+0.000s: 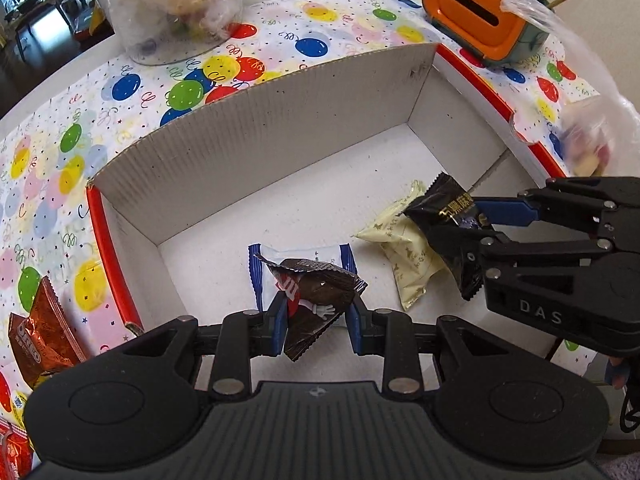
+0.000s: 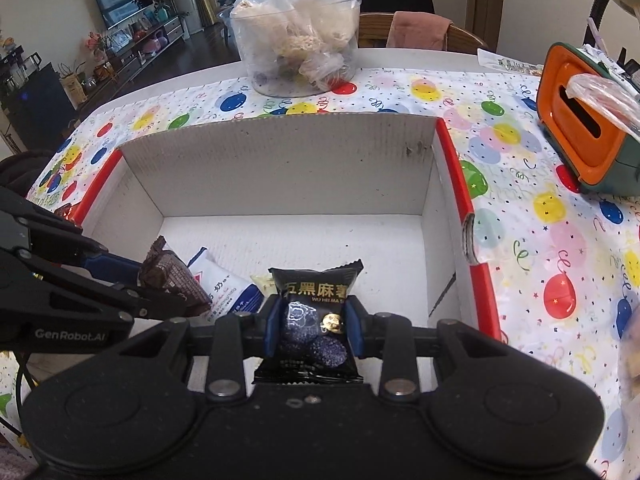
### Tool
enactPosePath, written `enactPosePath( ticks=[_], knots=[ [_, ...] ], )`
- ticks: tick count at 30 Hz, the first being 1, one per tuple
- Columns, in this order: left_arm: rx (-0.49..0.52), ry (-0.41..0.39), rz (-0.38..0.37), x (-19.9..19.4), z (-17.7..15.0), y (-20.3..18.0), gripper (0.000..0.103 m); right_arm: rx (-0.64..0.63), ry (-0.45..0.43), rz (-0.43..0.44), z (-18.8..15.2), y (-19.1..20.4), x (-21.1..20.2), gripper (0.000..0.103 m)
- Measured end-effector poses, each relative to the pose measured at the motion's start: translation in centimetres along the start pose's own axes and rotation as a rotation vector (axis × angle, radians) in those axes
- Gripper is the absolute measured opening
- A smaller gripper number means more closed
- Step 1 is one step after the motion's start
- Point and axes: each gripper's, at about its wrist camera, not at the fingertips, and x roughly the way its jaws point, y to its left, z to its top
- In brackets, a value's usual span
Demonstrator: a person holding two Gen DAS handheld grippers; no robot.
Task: Organize snacks
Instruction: 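Open both tools to drop the two packets into the box, then move both tools back over the snack pile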
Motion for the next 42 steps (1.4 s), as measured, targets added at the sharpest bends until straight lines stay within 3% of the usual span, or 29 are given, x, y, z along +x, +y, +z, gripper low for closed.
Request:
enactPosePath(
  ticks=[6, 9, 14, 23, 35, 38, 42],
  knots=[
    [-0.043, -0.001, -0.020, -0.1, 0.0, 0.8, 0.032, 0.005, -0.004, -0.007, 0.1, 0.0, -0.2, 0.036],
    [-0.072, -0.023, -0.032, -0.7, -0.2, 1.3, 0.055, 0.012, -0.010, -0.002, 0.1, -0.1, -0.6, 0.039],
    [-0.102, -0.068, -0.049, -2.0, -0.6, 1.8, 0.056, 0.006, -0.028, 0.006, 0.2, 0.2, -1.7, 0.043],
    [-0.158, -0.174, -0.033, -5.6, -2.2, 2.9, 0.057, -0.024, -0.084, 0.059, 0.7, 2.1, -4.3, 0.062],
    [-0.282, -0.320, 0.056, -11.0, -6.3, 5.6, 0.064, -0.096, -0.156, 0.189, 2.2, 6.2, -6.5, 0.085],
    [-0.330, -0.350, 0.081, -12.1, -7.8, 6.5, 0.072, -0.117, -0.160, 0.215, 2.3, 7.5, -6.5, 0.090],
    [-0.389, -0.372, 0.110, -13.3, -9.6, 7.9, 0.073, -0.147, -0.150, 0.259, 2.5, 9.1, -6.2, 0.095]
  ],
)
